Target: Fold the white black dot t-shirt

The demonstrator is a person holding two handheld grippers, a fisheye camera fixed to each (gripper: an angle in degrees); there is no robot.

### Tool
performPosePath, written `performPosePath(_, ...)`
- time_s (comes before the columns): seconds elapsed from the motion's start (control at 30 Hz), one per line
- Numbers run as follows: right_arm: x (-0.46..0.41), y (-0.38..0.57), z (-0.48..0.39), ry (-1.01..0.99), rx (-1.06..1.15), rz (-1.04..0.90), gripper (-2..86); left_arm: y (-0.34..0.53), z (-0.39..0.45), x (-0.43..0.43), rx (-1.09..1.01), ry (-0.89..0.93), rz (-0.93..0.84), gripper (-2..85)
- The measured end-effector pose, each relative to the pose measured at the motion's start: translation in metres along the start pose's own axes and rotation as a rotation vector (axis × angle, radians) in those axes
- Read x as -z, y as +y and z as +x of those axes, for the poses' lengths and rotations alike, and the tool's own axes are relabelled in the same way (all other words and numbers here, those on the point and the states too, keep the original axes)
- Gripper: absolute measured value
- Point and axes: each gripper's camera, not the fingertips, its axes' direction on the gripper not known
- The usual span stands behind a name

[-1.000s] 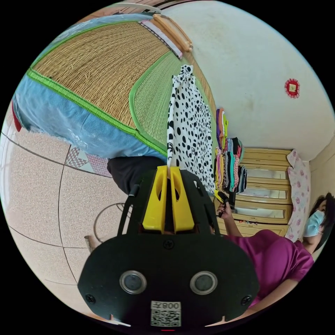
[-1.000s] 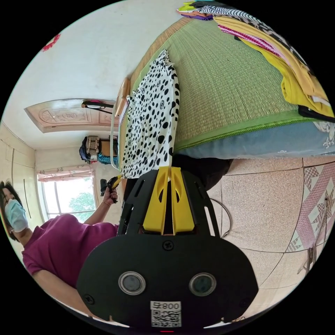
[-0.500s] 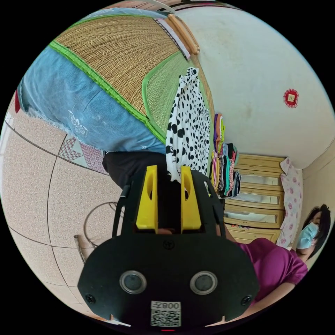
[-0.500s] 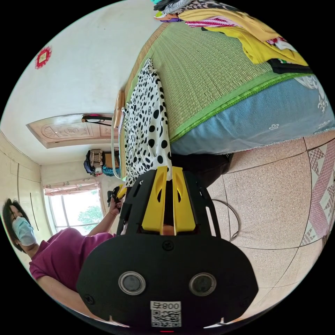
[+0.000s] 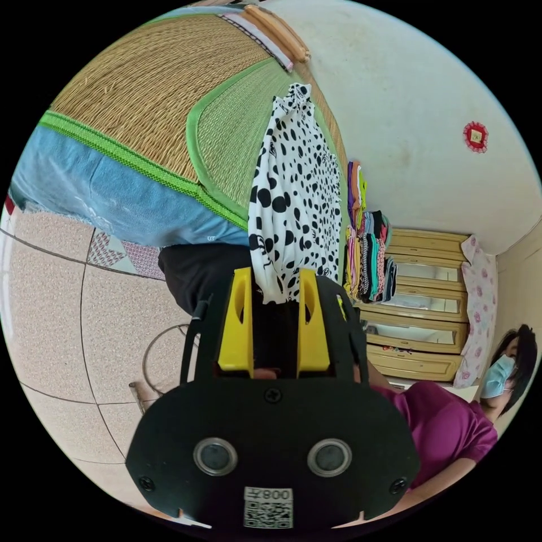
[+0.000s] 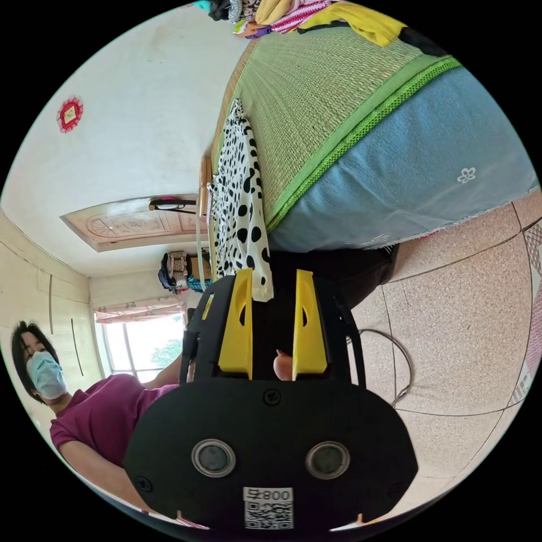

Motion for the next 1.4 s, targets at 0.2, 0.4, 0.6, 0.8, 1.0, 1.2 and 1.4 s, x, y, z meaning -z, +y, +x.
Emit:
performPosePath(0.2, -0.012, -0.008, -0.001, -0.03, 0.023, -0.017, 10.6, 0.005, 0.012, -0.001, -0.02, -0.058, -0.019, 9.0)
performPosePath(0.4, -0.022, -0.01, 0.003, -0.057, 0.016, -0.03, 6.0, 0.014, 0.018, 0.004, -0.006, -0.118, -0.031, 4.0)
performPosePath(0.6, -0.014, -0.005, 0.003, -0.084, 0.022, -0.036, 1.3, 0.032, 0.018, 0.016, 0.006, -0.029, 0.002, 1.9)
performPosePath(0.8, 0.007, 0.006, -0.012, -0.108, 0.073, -0.037, 0.5, 0.057, 0.016, 0.045, 0.007, 0.059, 0.067, 1.3)
performPosePath(1.0, 0.024, 0.029, -0.031, -0.132, 0.119, -0.049, 0.4, 0.09, 0.017, 0.074, -0.014, 0.127, 0.099, 1.3)
performPosePath(1.2, 0.042, 0.063, -0.044, -0.147, 0.16, -0.046, 0.4, 0.131, 0.013, 0.097, -0.023, 0.205, 0.123, 1.3)
performPosePath(1.4, 0.057, 0.089, -0.057, -0.156, 0.208, -0.023, 0.3, 0.167, 0.015, 0.116, -0.055, 0.274, 0.141, 1.2)
